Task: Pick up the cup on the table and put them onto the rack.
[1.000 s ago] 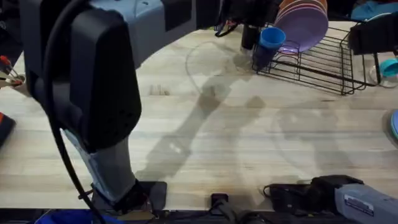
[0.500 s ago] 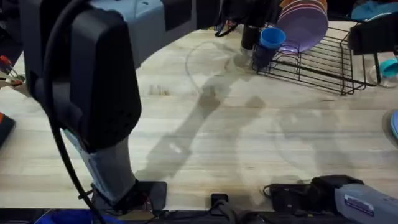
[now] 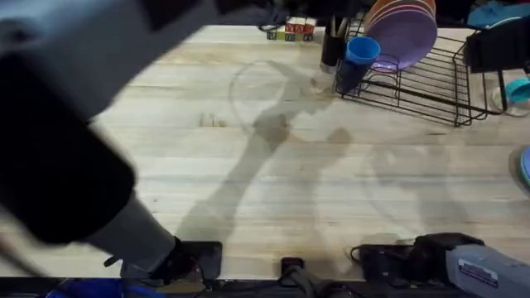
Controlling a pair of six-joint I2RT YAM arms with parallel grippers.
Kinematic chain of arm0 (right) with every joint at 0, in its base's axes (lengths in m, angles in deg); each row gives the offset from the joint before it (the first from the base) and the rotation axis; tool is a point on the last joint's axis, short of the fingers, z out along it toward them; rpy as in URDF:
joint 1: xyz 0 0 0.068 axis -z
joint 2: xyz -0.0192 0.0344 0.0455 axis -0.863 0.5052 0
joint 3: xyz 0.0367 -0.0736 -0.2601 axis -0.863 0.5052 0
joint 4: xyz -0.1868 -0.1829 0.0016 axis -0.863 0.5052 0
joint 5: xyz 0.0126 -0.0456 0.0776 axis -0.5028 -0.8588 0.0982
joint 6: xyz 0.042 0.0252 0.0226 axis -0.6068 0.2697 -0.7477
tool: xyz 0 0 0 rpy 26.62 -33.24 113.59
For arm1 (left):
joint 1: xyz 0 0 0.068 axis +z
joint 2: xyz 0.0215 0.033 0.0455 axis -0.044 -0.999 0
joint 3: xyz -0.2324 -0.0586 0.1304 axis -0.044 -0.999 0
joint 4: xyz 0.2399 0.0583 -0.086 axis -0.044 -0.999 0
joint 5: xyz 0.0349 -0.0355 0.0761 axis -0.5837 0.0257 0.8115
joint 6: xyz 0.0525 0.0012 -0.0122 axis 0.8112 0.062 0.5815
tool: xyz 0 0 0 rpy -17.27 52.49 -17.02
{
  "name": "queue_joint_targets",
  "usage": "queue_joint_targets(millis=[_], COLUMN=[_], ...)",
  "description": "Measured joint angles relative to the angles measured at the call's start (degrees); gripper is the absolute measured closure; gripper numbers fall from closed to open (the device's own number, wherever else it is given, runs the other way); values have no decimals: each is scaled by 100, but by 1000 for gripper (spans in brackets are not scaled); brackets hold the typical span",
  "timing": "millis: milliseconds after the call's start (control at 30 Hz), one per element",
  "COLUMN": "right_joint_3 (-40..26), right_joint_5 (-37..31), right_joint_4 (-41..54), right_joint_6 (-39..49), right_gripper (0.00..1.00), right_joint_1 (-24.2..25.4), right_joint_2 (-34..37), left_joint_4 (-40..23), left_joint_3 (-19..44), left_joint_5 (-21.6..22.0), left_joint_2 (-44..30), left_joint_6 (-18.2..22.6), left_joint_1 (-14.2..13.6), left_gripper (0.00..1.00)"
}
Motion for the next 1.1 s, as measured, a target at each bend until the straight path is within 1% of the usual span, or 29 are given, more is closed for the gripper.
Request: queue_joint_targets(millis=[67,167,267,333,367,400,467,500,733,933,1033,1100], right_joint_3=[0,0,0,0,0,0,0,0,0,0,0,0], right_joint_5=[1,1,2,2,3,4,4,4,4,6,6,6], right_joint_4=[0,0,-1,-4,-7,-12,-22,-22,-58,-169,-219,-277], right_joint_6=[0,0,-2,-8,-26,-46,-101,-135,-625,-1118,-1261,-1324], right_gripper=[9,9,9,9,9,9,9,9,9,9,9,8], right_joint_1=[0,0,0,0,0,0,0,0,0,0,0,0], right_joint_2=[0,0,0,2,0,0,0,0,0,0,0,0], left_joint_4=[-262,-723,-1216,-1603,-1778,-1979,-2360,-2548,-3785,-4455,-4643,-4724], left_joint_3=[1,9,9,9,9,9,9,9,9,11,15,15], left_joint_5=[17,168,449,658,752,849,991,1040,1221,1298,1302,1302], left_joint_2=[323,765,1139,1390,1507,1639,1901,2033,3033,3678,3858,3929], left_joint_6=[100,214,267,294,311,322,337,349,357,359,361,361], left_joint_1=[92,243,431,616,718,841,1103,1245,2455,3394,3679,3773], left_gripper=[479,471,462,445,406,306,49,20,8,8,8,8])
